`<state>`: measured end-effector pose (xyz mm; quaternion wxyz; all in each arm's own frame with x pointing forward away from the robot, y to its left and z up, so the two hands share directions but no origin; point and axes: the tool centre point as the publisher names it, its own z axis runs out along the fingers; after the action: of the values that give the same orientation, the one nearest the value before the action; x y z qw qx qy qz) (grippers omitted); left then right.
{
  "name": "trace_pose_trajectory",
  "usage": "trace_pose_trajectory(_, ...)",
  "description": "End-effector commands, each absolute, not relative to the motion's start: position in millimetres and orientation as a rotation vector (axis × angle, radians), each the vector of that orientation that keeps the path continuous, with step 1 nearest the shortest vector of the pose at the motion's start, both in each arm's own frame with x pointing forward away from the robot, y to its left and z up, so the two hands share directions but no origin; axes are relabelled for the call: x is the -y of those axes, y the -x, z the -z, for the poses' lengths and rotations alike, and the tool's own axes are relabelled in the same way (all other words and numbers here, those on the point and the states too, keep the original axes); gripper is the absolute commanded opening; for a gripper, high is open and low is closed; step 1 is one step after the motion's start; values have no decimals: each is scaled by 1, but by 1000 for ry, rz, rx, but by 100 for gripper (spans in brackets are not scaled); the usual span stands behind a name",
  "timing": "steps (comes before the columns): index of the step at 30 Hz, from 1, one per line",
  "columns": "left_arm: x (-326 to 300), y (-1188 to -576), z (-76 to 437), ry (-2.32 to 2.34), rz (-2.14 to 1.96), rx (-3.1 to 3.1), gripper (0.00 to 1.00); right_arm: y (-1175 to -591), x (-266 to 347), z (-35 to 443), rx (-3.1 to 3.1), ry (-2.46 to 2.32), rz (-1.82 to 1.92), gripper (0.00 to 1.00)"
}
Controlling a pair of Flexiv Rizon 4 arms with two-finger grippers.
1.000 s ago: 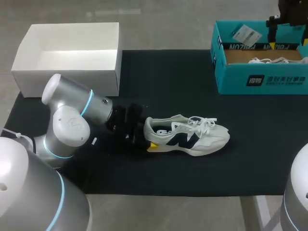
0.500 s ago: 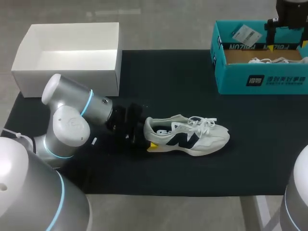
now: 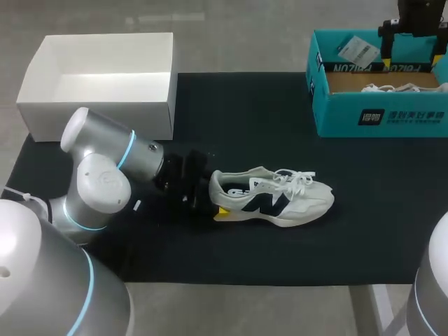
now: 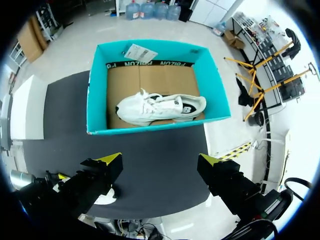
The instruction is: Take the shoe out of the shoebox, open the shoe tongue, remove and reinsert the insole, then place the shoe into the shoebox
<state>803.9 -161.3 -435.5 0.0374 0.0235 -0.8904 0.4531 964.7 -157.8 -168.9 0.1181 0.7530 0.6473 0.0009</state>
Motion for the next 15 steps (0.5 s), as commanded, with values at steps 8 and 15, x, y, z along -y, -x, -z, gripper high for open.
trace_pose_trajectory(8, 159, -806, 439, -71, -1385, 2733, 0, -900, 84, 188, -1887, -2203, -45, 100)
trace_pose_trajectory(15, 159, -806, 439, -71, -1385, 2733, 0, -886, 38, 203, -1985, -2160, -30, 100)
